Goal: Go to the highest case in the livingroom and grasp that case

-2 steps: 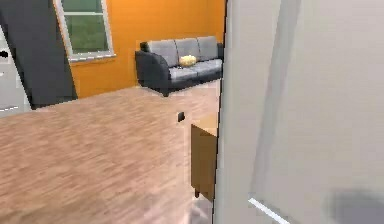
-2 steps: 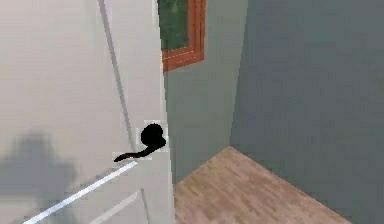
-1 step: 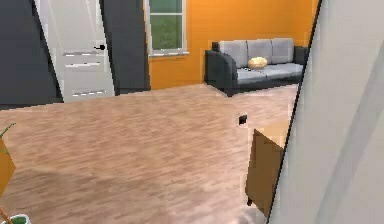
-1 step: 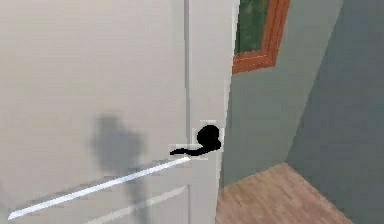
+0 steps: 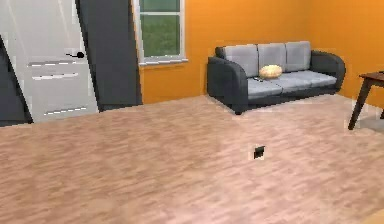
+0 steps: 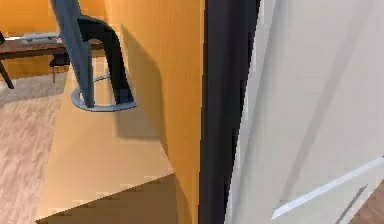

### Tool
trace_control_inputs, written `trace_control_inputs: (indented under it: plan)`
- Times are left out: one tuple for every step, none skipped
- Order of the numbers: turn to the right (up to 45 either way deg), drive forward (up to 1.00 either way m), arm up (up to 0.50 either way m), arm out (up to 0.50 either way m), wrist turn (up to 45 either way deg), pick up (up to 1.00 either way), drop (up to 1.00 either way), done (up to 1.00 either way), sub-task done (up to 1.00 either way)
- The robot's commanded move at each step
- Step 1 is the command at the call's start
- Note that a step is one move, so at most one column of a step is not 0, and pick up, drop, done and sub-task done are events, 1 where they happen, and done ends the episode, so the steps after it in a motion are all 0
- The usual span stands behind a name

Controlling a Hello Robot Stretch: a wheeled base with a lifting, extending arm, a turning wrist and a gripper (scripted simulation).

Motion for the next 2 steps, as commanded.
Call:
trace_control_inputs:
  plan:
    - [12.0,0.0,0.0,0.0,0.0,0.0,0.0,0.0,0.0]
    - [0.0,0.8,0.0,0.0,0.0,0.0,0.0,0.0,0.0]
